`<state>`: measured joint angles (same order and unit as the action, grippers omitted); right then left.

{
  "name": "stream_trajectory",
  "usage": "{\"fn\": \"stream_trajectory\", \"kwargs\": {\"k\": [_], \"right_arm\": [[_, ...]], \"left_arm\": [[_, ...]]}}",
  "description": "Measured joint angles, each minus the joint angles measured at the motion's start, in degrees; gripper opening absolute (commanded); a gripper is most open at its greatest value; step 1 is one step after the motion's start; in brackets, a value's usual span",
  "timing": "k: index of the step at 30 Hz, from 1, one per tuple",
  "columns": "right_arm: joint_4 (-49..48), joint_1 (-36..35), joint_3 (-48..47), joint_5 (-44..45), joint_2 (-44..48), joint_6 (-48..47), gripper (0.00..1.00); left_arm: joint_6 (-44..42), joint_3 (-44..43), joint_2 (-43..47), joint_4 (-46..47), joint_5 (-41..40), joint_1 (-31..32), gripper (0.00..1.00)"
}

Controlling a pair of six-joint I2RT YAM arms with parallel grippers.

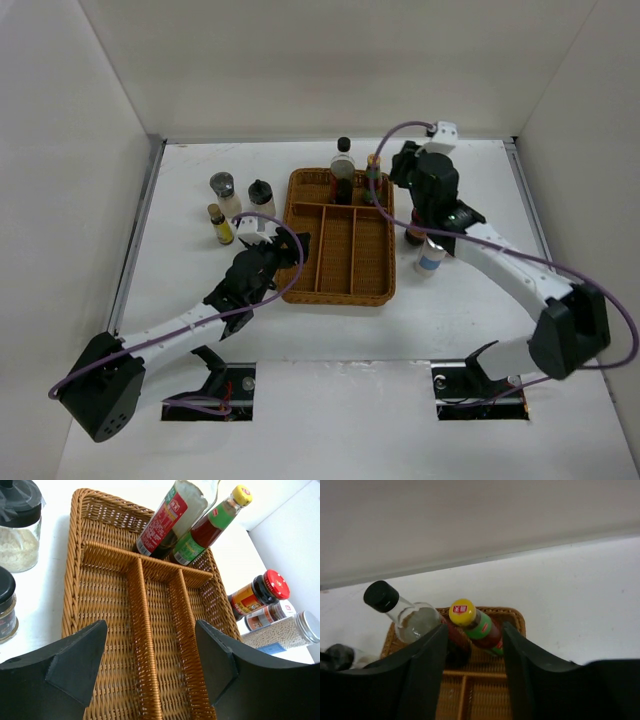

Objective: Organize the condiment bottles

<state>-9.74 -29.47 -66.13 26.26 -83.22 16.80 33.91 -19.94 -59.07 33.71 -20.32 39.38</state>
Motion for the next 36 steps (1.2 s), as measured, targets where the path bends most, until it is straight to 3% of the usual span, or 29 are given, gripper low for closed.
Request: {"fn": "stream_trajectory", "kwargs": {"k": [1,3,4,7,14,22,33,36], "right_arm": [[0.5,0.4,2.0,0.1,2.8,0.3,0.37],[2.4,1.9,5.2,0.2,7.5,1.2,0.4],[4.0,3.0,6.7,0.3,9.5,1.9,0.47],[8.8,6.0,9.0,0.4,12.3,3.0,0.79],[18.1,7.1,8.9,-0.3,5.6,1.7,0.99],[22.2,7.8,8.9,-1.6,0.8,1.0,0.98],[22.1,8.7,8.3,-2.1,-0.6,1.0,0.62],[22.1,8.8,7.7,-2.3,-0.9,1.0,0.59]], "left_arm": [[0.0,0.1,0.1,0.0,0.0,0.0,0.7],[0.0,0.2,0.1,0.0,0.0,0.0,0.7],[0.0,0.2,0.1,0.0,0.0,0.0,0.7],[0.1,0.2,0.1,0.0,0.0,0.0,0.7],[0.2,0.2,0.1,0.0,0.0,0.0,0.7],[0.3,0.2,0.0,0.0,0.0,0.0,0.7],[0.4,0.2,-1.0,0.3,0.2,-0.1,0.7],[0.4,0.3,-0.6,0.4,0.2,-0.2,0.7]]}}
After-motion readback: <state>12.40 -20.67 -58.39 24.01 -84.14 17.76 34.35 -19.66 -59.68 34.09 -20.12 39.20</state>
